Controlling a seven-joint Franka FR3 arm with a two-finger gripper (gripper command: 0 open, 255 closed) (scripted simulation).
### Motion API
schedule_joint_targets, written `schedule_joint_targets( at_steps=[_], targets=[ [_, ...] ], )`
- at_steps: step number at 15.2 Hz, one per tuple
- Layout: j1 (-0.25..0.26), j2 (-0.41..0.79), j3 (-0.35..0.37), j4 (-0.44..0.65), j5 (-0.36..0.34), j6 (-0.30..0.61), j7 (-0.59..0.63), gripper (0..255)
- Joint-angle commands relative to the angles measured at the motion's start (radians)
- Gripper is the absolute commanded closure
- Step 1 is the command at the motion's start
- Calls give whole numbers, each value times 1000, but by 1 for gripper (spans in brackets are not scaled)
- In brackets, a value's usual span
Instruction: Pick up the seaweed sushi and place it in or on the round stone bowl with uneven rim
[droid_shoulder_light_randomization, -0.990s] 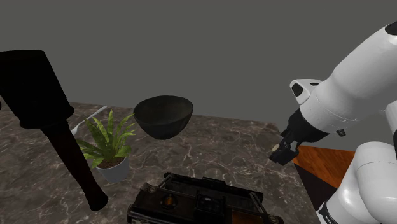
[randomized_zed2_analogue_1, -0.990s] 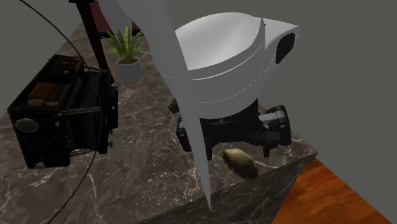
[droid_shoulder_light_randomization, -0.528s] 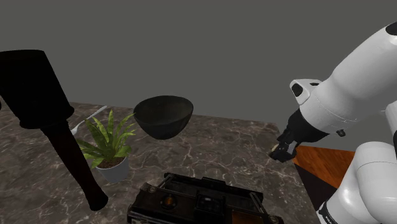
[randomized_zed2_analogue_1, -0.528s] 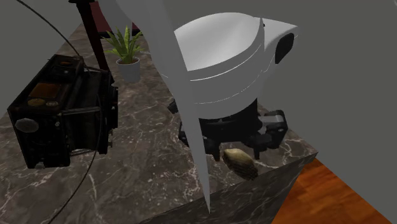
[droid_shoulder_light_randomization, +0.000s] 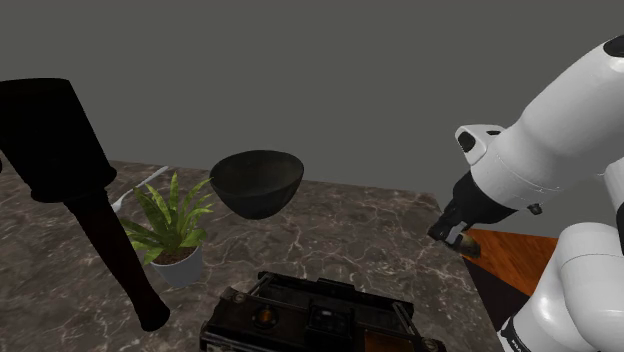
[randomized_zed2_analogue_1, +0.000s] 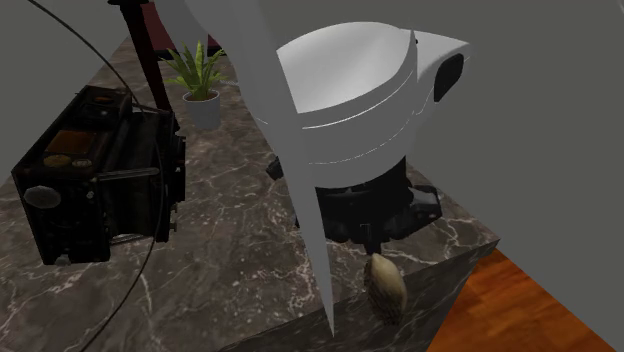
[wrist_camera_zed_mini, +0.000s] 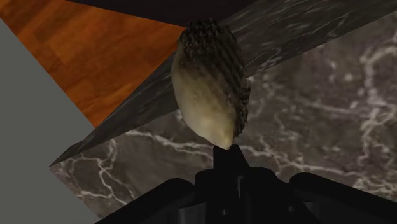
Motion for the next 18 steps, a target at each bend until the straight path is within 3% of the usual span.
schedule_joint_targets(
  at_steps=[1,2,5,8,18],
  targets=[
    [0,0,0,0,0,0,0,255],
    [0,0,0,0,0,0,0,0],
    [137,-159,-131,-53,-14,-88,-155,0],
    [230,-297,-253,-78,-41,-187,-293,0],
    [239,-319,-241,-188,-30,-100,-293,0]
  ],
)
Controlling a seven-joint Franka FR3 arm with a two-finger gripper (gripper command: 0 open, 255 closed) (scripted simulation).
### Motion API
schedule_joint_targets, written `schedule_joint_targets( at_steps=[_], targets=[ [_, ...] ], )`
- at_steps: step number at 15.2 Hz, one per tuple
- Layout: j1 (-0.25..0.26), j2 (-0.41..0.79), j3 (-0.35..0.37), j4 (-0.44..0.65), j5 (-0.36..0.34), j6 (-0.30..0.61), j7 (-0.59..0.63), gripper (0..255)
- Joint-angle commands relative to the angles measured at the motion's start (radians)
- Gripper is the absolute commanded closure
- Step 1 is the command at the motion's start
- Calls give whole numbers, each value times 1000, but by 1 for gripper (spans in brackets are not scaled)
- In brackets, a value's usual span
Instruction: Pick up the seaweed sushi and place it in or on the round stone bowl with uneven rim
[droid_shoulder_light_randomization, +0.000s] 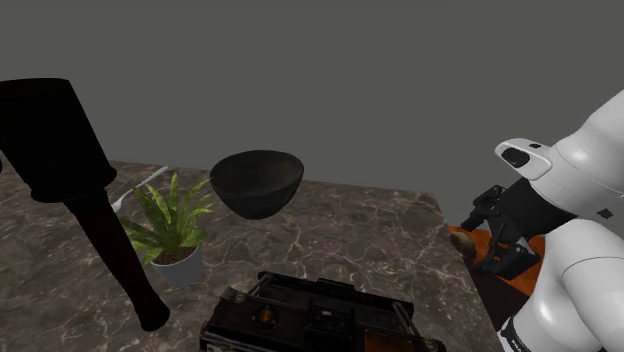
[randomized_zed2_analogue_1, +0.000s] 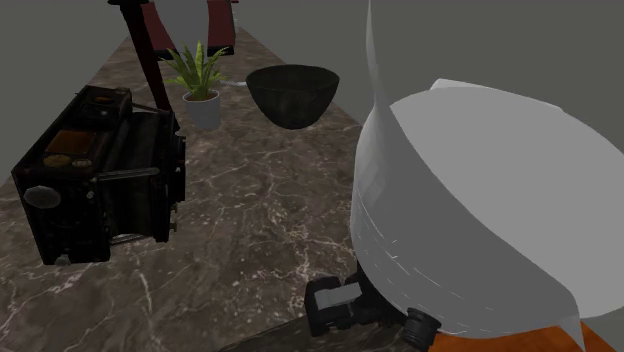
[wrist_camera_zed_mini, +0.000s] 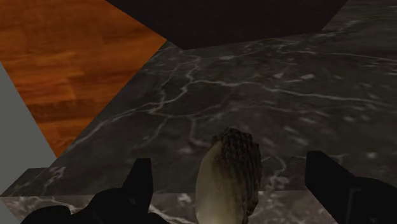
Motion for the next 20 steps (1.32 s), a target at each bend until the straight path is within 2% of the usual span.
schedule_joint_targets(
  at_steps=[1,5,6,15,20],
  targets=[
    [1,-2,0,-3,0,2,0,0],
    [1,-2,0,-3,0,1,0,0],
    [1,-2,0,-3,0,1,0,255],
    [1,-2,0,-3,0,1,0,255],
    [-17,44,-17,75,-14,-30,-9,255]
  ],
)
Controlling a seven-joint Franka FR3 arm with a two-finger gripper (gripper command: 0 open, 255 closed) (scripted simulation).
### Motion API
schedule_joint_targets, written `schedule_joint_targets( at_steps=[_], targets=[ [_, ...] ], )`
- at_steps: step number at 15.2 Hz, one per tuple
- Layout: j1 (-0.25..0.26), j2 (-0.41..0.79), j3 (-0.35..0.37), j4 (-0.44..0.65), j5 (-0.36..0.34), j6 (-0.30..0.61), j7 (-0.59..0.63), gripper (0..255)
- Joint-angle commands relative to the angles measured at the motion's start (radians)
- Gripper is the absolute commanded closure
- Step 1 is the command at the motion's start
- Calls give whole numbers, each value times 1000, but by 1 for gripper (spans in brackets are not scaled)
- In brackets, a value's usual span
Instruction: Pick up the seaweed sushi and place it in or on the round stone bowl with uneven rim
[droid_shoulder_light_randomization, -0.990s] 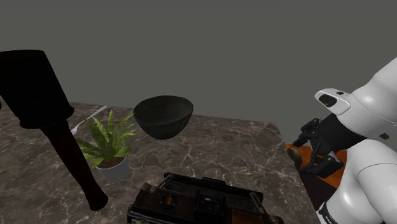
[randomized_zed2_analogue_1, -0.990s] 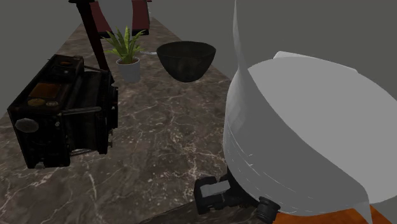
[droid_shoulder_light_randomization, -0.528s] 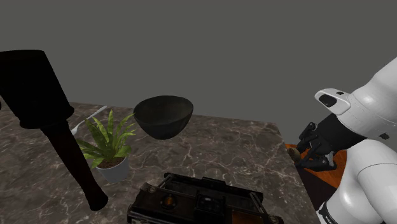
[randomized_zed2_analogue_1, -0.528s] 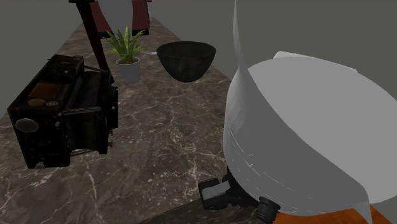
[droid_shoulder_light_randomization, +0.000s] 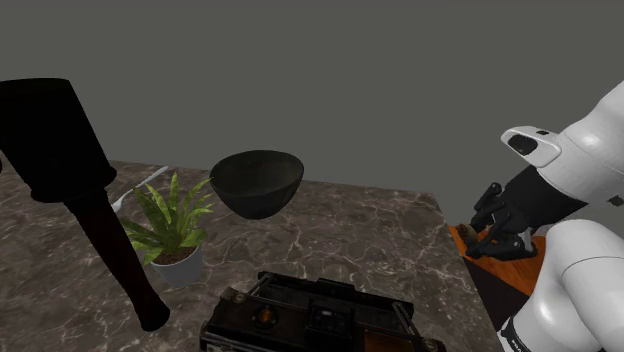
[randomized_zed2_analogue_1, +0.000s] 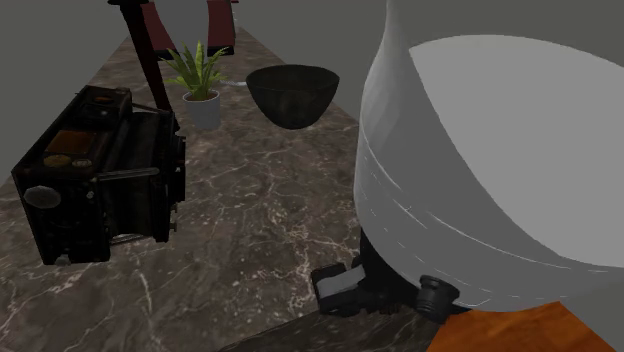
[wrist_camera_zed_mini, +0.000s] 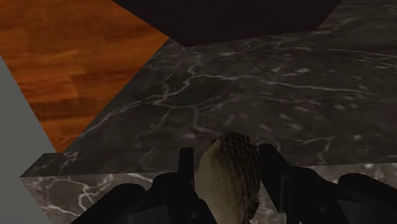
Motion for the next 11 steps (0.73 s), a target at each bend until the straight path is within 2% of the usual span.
schedule_joint_targets(
  at_steps=[1,11],
  targets=[
    [-7,20,-7,32,-6,-12,-4,255],
    [-32,112,-32,194,-29,-79,-17,255]
  ],
)
